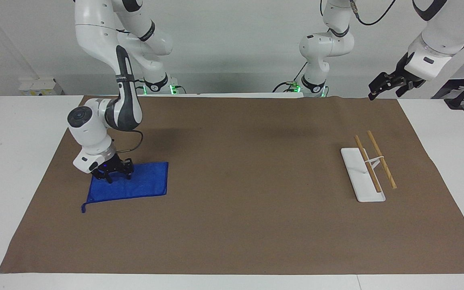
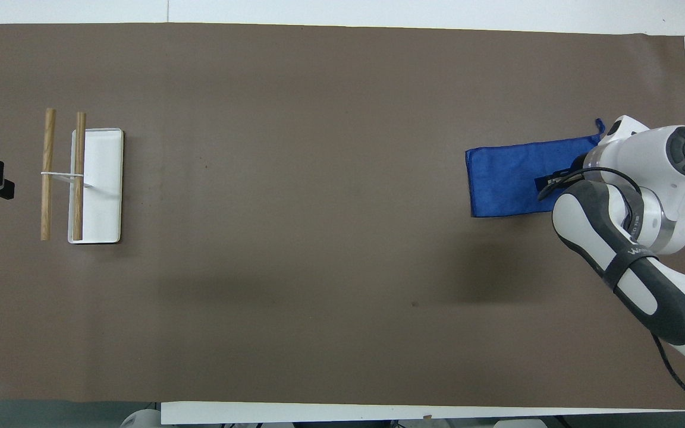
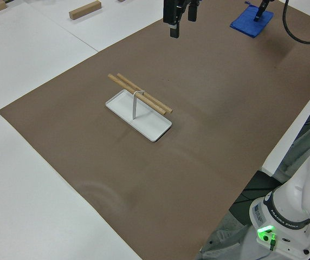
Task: Right arm passes towel to left arm to hang
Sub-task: 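Grasp the blue towel with the right gripper and lift it, then carry the towel toward the left gripper while the left gripper approaches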
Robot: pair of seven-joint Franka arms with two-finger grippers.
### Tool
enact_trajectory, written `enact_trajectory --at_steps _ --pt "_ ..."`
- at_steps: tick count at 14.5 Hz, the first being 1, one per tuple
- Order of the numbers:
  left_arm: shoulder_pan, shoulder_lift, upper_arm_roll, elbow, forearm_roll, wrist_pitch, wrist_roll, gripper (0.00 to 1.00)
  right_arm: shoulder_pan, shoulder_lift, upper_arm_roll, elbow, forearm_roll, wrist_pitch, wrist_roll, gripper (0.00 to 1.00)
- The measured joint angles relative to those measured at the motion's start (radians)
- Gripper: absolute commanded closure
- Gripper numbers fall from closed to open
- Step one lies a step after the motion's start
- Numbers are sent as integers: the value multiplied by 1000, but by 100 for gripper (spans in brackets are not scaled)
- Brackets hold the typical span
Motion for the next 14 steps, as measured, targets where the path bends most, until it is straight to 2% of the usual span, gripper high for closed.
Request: enact_trajectory --at_steps 1,7,10,12,14 --pt "0 0 0 0 0 0 0 0 0 -3 0 0 0 0 0 100" --pt "0 0 0 0 0 0 0 0 0 -9 9 9 0 -30 5 100" --pt "0 0 0 0 0 0 0 0 -1 -19 46 70 0 -178 98 100" --pt "0 0 0 0 0 0 0 0 0 -43 112 134 0 -325 232 100" --pt "0 0 0 0 0 0 0 0 1 -68 205 195 7 -471 445 100"
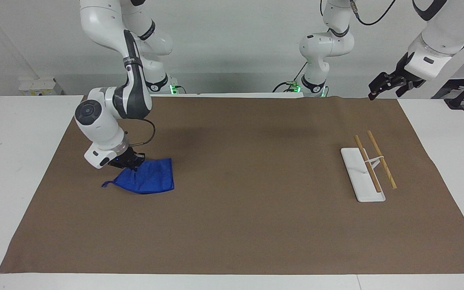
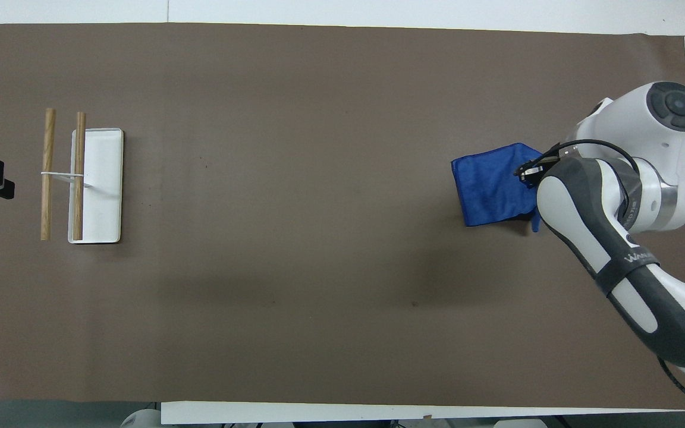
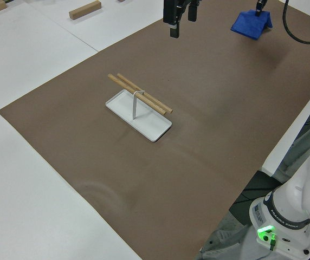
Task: Right arm passes towel to left arm to hang
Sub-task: 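Carry the towel toward the left gripper while the left gripper approaches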
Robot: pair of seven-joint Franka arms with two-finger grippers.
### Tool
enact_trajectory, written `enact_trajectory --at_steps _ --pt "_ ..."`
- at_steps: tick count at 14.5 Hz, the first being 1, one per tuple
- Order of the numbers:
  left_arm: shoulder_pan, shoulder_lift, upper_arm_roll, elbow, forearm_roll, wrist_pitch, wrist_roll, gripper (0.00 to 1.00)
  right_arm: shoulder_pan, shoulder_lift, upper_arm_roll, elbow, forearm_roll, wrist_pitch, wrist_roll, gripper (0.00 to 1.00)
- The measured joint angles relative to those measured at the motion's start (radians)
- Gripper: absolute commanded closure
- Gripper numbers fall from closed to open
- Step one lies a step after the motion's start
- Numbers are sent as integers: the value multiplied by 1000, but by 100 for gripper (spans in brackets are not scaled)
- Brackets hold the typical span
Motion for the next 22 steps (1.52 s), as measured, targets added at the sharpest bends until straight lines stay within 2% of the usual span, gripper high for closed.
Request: enact_trajectory --at_steps 2,5,7,10,14,16,22 --pt "0 0 0 0 0 0 0 0 2 -11 111 54 65 -78 256 100" --pt "0 -4 0 -1 0 -12 0 0 18 -12 253 121 195 -55 631 100" --pt "10 -8 0 -3 0 -20 -2 0 28 -9 333 139 251 39 853 100" --pt "31 -25 1 -32 0 -19 -67 0 53 17 415 141 321 230 1083 100" --pt "31 -91 -2 -222 -139 179 -465 0 91 72 504 149 427 470 1248 100" --pt "21 -110 -4 -305 -194 276 -643 0 106 87 540 169 434 545 1331 100" --pt "-5 -114 -13 -420 -322 493 -1187 0 116 102 578 247 438 554 1433 100"
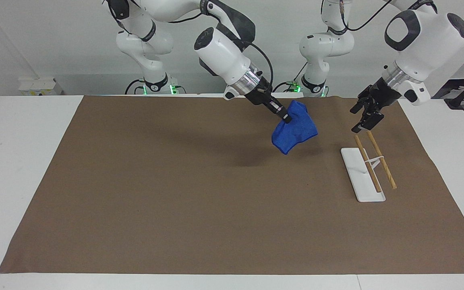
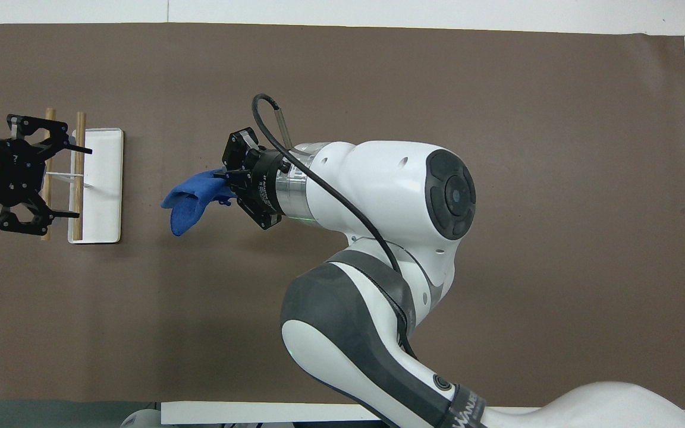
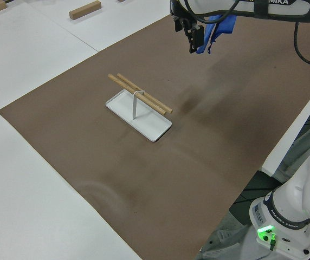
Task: Right arm passes towel to left arm to hang
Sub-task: 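Carry the towel toward the left gripper while the left gripper approaches, then close the left gripper on the towel end held by the right gripper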
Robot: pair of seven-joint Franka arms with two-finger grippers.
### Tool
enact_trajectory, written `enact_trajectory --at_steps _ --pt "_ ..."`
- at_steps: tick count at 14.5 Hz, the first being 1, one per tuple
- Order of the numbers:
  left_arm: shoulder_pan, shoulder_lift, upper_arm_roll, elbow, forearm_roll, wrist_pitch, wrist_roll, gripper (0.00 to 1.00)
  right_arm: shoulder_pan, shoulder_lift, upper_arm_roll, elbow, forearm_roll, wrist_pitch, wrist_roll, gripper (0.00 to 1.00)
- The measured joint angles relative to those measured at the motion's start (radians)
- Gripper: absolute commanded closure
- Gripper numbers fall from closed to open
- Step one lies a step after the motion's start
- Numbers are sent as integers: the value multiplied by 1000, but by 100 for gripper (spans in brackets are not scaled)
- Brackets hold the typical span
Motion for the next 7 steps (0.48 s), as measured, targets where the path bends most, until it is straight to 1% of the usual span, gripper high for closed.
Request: enact_trajectory --at_steps 4,7 --pt "-72 -3 -5 -22 -4 68 -300 0 0 8 1 9 1 0 35 100" --pt "-131 -12 -7 -60 -5 147 -404 0 0 11 1 12 1 0 42 100"
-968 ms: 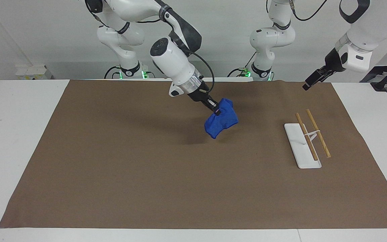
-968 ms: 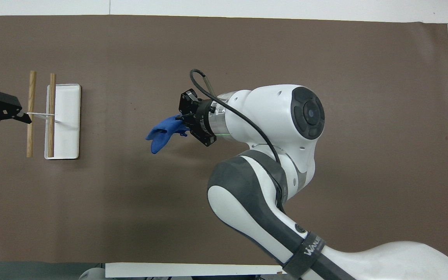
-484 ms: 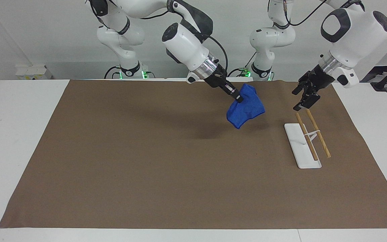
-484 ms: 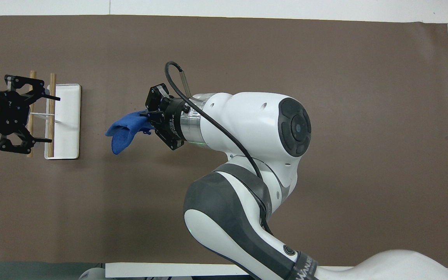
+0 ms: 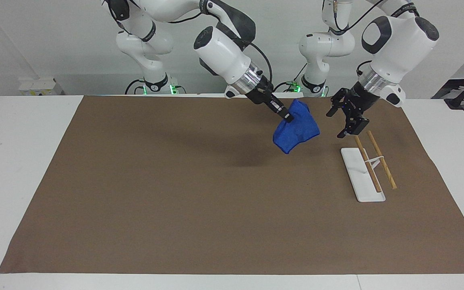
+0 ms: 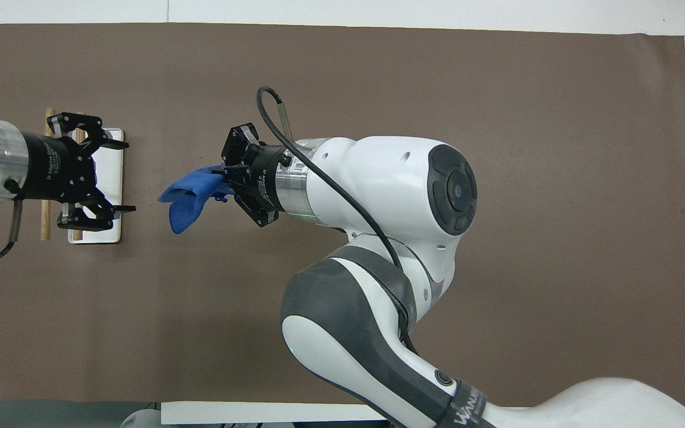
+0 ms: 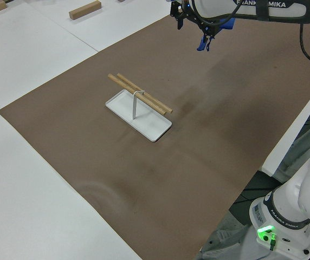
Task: Right arm passes towel to left arm to hang
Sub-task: 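Close the left gripper on the towel end held by the right gripper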
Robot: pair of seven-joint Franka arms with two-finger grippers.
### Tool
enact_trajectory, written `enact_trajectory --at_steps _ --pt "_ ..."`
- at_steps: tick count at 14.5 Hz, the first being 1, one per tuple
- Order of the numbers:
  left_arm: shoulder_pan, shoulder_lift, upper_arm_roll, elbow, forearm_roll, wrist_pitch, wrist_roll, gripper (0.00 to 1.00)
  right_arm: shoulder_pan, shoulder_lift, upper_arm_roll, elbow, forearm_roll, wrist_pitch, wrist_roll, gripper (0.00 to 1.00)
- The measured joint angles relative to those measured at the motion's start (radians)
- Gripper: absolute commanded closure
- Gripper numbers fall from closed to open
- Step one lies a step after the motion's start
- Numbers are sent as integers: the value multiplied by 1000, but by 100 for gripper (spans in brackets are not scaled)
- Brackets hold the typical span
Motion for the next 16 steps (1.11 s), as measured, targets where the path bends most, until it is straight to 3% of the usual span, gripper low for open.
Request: enact_trajectory --at_steps 4,7,14,16 --pt "-64 -15 -1 -48 0 46 -36 3 0 2 1 0 0 0 0 100" --pt "-87 -17 -2 -69 -1 80 -44 12 0 3 1 1 0 -1 0 100" --pt "-90 -16 1 -96 -1 175 -128 48 0 3 2 1 0 -3 0 99" --pt "-90 -15 1 -103 -1 177 -128 66 0 3 2 1 0 -4 0 99"
